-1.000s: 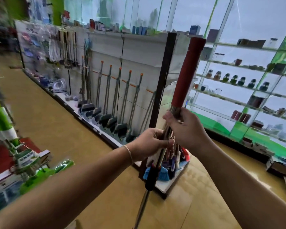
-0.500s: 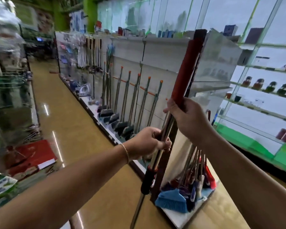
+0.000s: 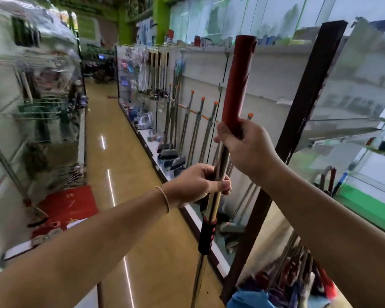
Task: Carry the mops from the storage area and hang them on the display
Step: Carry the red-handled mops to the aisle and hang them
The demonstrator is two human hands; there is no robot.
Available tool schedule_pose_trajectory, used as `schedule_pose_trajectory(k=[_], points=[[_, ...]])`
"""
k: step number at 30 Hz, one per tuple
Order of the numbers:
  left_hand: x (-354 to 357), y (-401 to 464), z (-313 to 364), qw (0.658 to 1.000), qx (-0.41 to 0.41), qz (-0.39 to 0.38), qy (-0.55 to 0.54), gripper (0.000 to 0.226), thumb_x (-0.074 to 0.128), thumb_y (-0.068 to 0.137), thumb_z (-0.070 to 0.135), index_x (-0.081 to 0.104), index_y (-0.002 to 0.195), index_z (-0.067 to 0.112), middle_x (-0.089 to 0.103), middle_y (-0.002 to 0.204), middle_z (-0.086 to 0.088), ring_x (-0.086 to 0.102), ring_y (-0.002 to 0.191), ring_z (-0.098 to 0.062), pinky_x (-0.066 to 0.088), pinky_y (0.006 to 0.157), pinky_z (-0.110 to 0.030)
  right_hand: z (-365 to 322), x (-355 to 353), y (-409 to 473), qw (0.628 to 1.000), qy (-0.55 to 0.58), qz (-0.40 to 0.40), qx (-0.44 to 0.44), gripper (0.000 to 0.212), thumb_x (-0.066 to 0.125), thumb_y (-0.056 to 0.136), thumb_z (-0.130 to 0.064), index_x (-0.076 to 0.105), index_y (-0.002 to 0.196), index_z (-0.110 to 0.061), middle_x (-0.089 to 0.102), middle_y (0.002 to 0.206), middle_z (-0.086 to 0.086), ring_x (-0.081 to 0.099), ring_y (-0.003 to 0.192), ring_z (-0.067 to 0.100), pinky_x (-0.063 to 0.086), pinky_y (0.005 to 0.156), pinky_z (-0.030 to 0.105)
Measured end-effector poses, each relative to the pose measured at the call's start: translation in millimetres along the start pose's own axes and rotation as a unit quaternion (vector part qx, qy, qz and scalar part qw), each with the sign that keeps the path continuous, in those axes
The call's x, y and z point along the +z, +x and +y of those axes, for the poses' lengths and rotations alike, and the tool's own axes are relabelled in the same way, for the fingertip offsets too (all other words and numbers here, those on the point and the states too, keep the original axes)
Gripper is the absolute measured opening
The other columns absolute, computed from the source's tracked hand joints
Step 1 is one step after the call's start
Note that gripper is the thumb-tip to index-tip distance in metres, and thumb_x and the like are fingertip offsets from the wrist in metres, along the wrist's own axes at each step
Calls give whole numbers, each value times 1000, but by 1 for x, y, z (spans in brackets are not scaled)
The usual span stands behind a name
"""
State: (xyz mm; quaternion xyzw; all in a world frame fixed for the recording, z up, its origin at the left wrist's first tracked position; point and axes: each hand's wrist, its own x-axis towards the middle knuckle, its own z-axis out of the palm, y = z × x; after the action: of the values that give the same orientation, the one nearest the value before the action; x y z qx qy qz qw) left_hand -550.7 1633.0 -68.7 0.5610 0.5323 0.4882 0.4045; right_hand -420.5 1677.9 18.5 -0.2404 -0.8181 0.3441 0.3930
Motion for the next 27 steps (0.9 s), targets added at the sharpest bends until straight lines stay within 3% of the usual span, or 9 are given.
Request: schedule_pose_trajectory(k=[4,8,12,15,20,27], points=[[-28,42,-9,998,16,28,-53,22,63,90,8,65,107,-6,70,104,-19,69,100,-23,48,99,-42,29,17,41,1000,-2,13,1,10,56,99,-36,57,92,-29,72,93,12,68,84,25,55,67,23],[-58,92,-24,998,27,14,-60,27,63,90,12,63,110,-7,70,103,-18,68,103,-24,46,102,-42,65,31,86,1000,-9,14,13,10,58,98,-35,55,90,-32,72,94,9,70,89,24,59,82,37],[-90,143,-41,996,26,11,-80,25,63,89,8,63,109,-7,70,96,-13,69,96,-21,51,92,-34,96,41,141,1000,-26,-4,17,10,58,98,-33,55,89,-32,72,94,5,70,91,19,57,84,34],[-118,182,-49,997,29,5,-75,24,64,88,7,63,107,-8,71,96,-14,69,96,-24,51,95,-40,112,46,184,998,-48,-22,23,9,58,98,-34,56,90,-30,73,95,5,70,91,18,55,81,27],[-156,235,-61,996,37,11,-79,21,67,87,9,65,103,-5,71,96,-16,69,97,-30,50,98,-48,133,54,246,999,-36,-13,26,12,65,94,-31,65,92,-19,71,99,20,69,94,33,57,90,46],[-206,284,-87,996,41,51,-66,12,63,90,12,69,98,4,70,93,-13,69,92,-23,52,96,-42,156,80,319,1000,24,-7,0,9,64,94,-32,63,89,-25,73,97,17,71,92,26,59,87,39]])
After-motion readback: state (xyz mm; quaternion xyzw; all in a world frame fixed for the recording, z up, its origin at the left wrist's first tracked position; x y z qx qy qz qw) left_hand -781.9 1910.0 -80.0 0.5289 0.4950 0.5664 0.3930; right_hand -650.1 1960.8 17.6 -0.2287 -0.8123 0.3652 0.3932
